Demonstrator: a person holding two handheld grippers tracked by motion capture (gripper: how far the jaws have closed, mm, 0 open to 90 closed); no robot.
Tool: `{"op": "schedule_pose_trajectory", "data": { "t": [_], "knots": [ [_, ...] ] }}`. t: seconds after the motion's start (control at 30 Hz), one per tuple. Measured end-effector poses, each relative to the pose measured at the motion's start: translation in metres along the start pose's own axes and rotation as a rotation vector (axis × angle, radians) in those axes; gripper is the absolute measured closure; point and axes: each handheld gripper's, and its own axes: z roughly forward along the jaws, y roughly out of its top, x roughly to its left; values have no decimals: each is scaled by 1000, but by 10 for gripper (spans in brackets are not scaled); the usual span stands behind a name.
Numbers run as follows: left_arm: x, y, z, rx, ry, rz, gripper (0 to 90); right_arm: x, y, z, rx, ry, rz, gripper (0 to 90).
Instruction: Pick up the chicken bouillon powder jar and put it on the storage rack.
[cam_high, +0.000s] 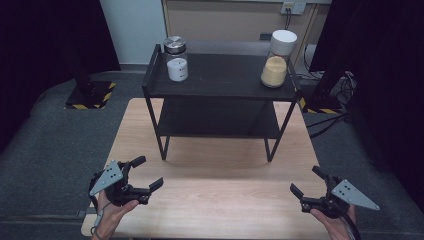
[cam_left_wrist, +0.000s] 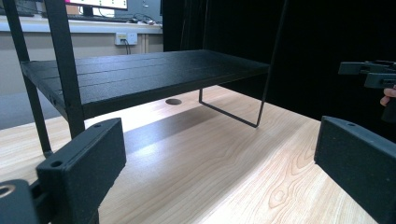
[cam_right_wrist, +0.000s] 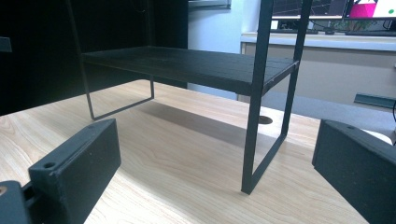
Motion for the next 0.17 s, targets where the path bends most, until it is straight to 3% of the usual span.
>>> {"op": "schedule_pose_trajectory", "data": {
  "t": [0.17],
  "knots": [
    [0,0,0,1,2,-2,8,-1,-1,0,-2,2,4,12]
  ]
}}
